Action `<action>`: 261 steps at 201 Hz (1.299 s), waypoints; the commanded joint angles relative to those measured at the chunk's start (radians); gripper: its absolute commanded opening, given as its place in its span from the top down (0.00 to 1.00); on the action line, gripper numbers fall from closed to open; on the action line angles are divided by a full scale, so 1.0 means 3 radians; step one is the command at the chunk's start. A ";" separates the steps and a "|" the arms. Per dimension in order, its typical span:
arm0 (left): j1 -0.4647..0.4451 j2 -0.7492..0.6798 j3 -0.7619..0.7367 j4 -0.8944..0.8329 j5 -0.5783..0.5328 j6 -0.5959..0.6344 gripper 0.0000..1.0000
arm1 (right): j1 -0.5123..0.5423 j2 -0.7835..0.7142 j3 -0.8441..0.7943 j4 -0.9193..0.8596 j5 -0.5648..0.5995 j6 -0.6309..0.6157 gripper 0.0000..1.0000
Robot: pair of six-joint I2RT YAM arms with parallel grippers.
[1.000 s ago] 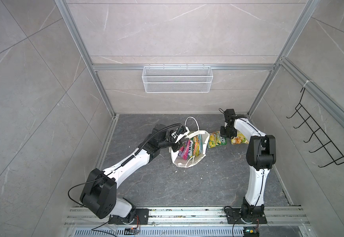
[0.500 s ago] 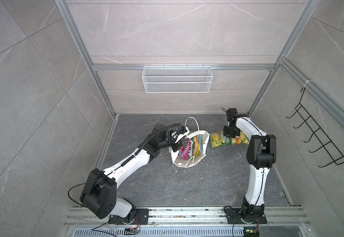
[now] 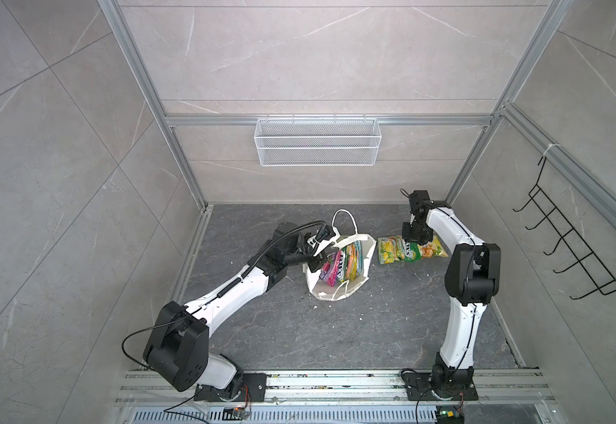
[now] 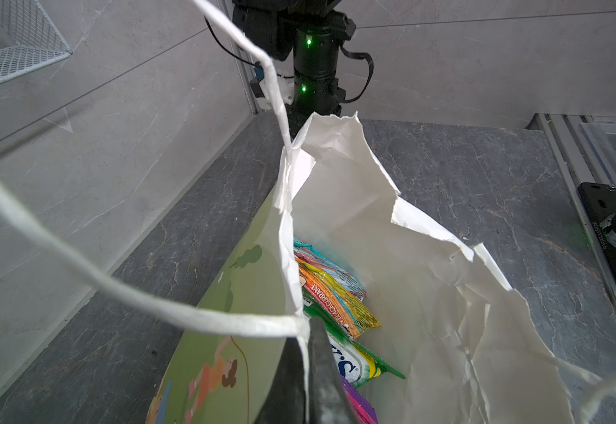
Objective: Take the snacks out of the paper bag
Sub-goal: 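Release the green packet with the right gripper and raise it away, then reach the right gripper into the bag opening toward the pink packet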
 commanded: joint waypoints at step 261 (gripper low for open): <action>-0.0037 -0.0308 0.0161 -0.0259 0.0172 0.0189 1.00 | 0.2703 -0.2671 -0.3130 0.2889 0.0075 0.1108 0.72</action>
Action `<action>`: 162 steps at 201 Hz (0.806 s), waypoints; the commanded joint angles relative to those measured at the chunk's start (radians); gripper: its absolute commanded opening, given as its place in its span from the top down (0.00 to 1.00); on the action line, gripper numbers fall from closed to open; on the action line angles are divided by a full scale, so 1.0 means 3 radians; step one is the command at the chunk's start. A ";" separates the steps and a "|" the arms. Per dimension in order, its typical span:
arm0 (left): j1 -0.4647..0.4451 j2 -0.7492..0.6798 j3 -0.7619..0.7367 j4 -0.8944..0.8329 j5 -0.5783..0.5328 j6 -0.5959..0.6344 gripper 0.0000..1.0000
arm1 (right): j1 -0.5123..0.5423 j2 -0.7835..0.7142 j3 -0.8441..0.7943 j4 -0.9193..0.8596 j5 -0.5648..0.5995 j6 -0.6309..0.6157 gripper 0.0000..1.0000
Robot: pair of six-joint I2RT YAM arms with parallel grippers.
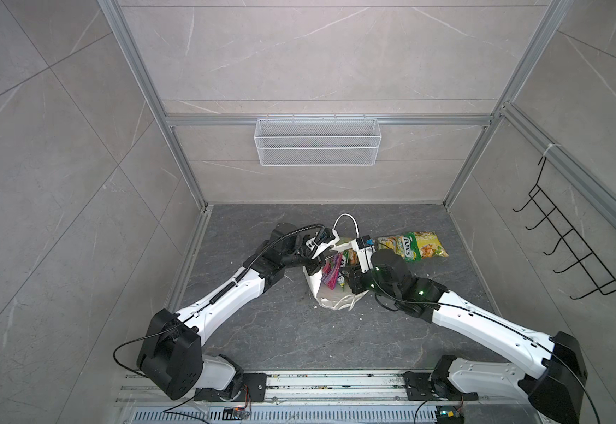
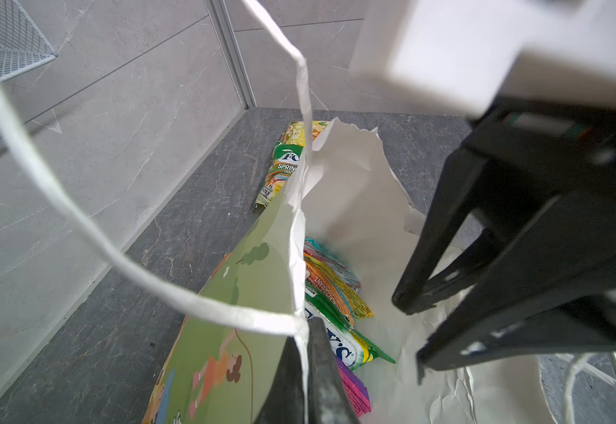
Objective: Take the snacks out of the paper bag
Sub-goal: 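Reach the right gripper into the bag opening toward the pink packet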
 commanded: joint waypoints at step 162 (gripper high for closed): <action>-0.0021 -0.0078 0.0074 0.0220 0.0209 0.0037 1.00 | 0.0226 0.1203 0.0274 0.0198 0.0823 0.1214 0.66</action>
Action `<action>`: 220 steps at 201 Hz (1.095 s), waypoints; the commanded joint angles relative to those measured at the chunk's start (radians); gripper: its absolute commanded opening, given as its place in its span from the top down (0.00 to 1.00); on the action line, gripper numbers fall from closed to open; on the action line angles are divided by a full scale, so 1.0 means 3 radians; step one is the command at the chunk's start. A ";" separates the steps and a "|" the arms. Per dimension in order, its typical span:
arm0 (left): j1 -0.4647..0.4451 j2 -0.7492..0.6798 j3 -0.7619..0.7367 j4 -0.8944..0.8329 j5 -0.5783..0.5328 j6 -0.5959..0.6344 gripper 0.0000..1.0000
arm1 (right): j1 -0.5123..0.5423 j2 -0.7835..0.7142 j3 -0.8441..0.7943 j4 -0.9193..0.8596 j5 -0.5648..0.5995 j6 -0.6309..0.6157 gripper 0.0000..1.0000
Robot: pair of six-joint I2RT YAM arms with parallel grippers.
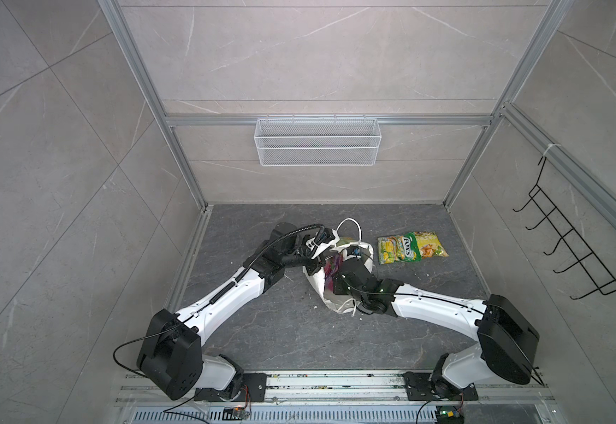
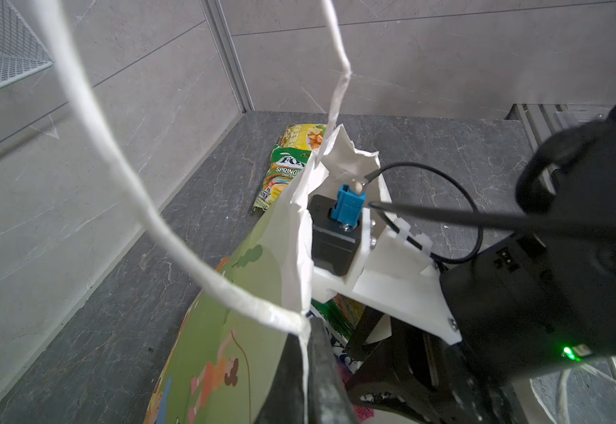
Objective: Take the snacks out of the paper bag
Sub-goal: 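Reach the right gripper into the bag opening toward the pink packet, then grasp the pink FOX'S BERRIES packet with the right gripper and lift it out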
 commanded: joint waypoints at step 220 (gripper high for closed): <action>-0.0023 -0.0113 -0.0051 0.0235 0.0085 0.0020 1.00 | -0.0059 0.0243 0.0484 -0.0181 0.0244 -0.0071 1.00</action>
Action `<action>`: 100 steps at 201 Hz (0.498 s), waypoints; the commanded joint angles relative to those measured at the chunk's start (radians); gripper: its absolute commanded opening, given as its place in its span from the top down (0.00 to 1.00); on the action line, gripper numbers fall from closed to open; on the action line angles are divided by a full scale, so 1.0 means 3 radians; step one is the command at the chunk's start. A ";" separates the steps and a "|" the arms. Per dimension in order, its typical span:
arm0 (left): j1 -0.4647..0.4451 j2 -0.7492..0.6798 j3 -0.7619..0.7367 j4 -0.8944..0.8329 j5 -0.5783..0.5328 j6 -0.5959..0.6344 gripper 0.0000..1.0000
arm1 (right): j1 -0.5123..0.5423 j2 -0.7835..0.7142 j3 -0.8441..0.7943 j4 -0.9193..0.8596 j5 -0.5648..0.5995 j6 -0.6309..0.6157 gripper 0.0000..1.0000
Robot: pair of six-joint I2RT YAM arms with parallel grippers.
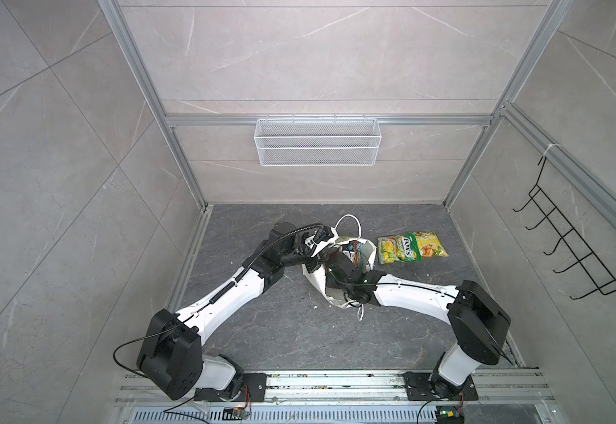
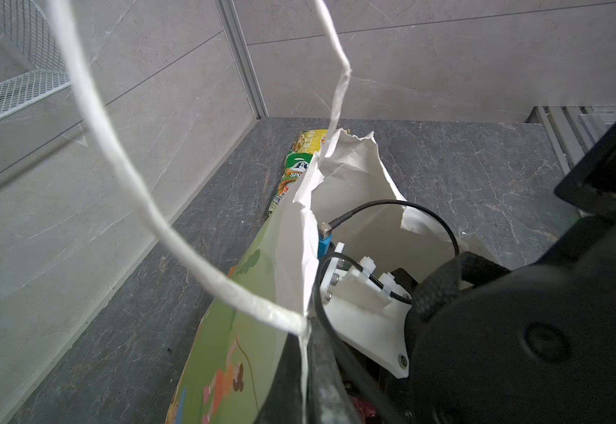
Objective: Take the snacks out of the paper bag
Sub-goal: 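Grasp the pink FOX'S BERRIES packet with the right gripper and lift it out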
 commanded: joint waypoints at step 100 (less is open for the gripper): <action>-0.0041 -0.0051 -0.0032 0.0076 0.0078 0.0060 1.00 | -0.0020 -0.1050 -0.0004 -0.0512 -0.0112 -0.0599 1.00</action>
